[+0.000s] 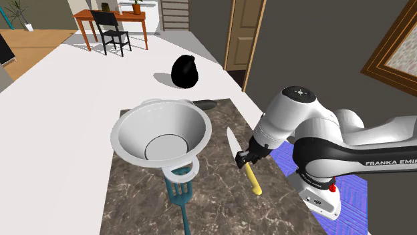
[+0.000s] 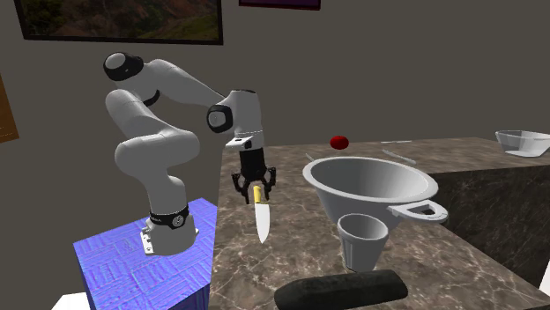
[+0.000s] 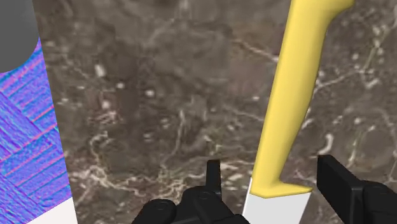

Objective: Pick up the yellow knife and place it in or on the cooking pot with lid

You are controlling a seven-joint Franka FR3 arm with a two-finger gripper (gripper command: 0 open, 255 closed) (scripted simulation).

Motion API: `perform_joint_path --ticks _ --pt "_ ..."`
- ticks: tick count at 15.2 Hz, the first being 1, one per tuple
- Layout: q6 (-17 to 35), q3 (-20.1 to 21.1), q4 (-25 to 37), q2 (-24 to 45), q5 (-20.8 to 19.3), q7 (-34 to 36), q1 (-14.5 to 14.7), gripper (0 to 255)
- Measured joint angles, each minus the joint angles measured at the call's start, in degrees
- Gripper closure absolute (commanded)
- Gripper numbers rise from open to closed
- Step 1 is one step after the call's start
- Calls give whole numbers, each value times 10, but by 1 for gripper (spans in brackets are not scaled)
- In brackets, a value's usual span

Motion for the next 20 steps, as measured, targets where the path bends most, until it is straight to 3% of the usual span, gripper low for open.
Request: perform_joint_path --ticks 9,20 --pt "0 0 0 0 0 0 0 255" --pt "-100 -63 47 -58 -60 -1 -14 255"
